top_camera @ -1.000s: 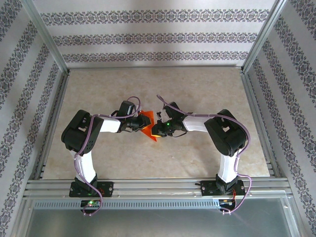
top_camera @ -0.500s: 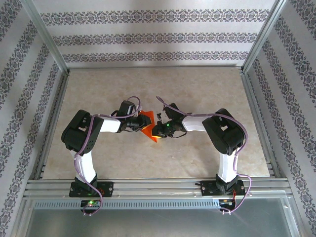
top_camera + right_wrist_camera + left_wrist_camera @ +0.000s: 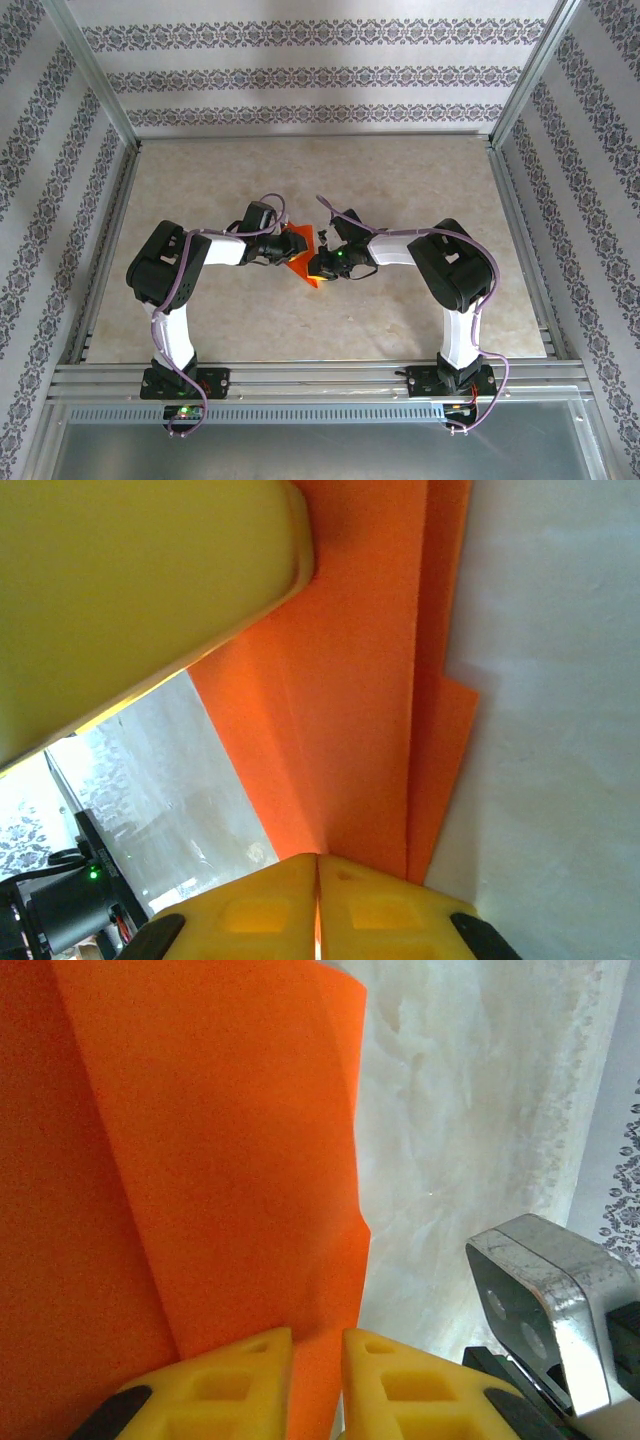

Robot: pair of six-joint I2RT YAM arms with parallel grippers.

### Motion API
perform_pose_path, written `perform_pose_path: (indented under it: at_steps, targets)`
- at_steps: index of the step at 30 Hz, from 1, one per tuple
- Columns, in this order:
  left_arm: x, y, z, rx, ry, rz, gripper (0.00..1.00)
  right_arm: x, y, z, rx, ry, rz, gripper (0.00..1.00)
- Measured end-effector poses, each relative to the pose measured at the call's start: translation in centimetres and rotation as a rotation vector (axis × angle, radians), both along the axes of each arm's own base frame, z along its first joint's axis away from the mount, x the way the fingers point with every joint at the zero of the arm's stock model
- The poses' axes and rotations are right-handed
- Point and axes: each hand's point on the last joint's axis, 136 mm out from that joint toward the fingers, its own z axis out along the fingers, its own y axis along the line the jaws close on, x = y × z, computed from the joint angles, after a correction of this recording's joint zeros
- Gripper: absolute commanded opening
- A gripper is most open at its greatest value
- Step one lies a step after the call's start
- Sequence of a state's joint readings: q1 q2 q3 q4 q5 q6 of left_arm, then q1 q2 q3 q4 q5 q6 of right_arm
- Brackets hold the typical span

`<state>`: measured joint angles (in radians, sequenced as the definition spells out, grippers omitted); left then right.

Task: Fold a paper plane with a square sheet of paper (pick it up from the middle)
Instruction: Fourth fold the wing at the center of the table.

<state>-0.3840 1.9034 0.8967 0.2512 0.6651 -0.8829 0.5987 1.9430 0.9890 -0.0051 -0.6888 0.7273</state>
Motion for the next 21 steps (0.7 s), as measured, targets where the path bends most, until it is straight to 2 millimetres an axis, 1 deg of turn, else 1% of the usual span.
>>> perform_pose_path:
  at_steps: [5,12,17,21]
  targets:
    - [0.0,0.1,-0.1,0.015,0.019,0.006,0.20,-0.1,0.0,0.1,-0.003,-0.002,0.001,0.10]
    - [0.0,0.3,-0.2,0.031,0.041,0.011,0.20,-0.9,0.5,1.3,-0.003,-0.020,0.020,0.10]
    - [0.0,0.3,-0.3,0.034,0.047,0.011,0.20,-1.8,0.1,0.6,-0.022,0.002,0.024,0.10]
    - [0.0,0.3,-0.3,0.035,0.051,0.011,0.20,-2.0,-0.1,0.0,-0.032,0.012,0.023,0.10]
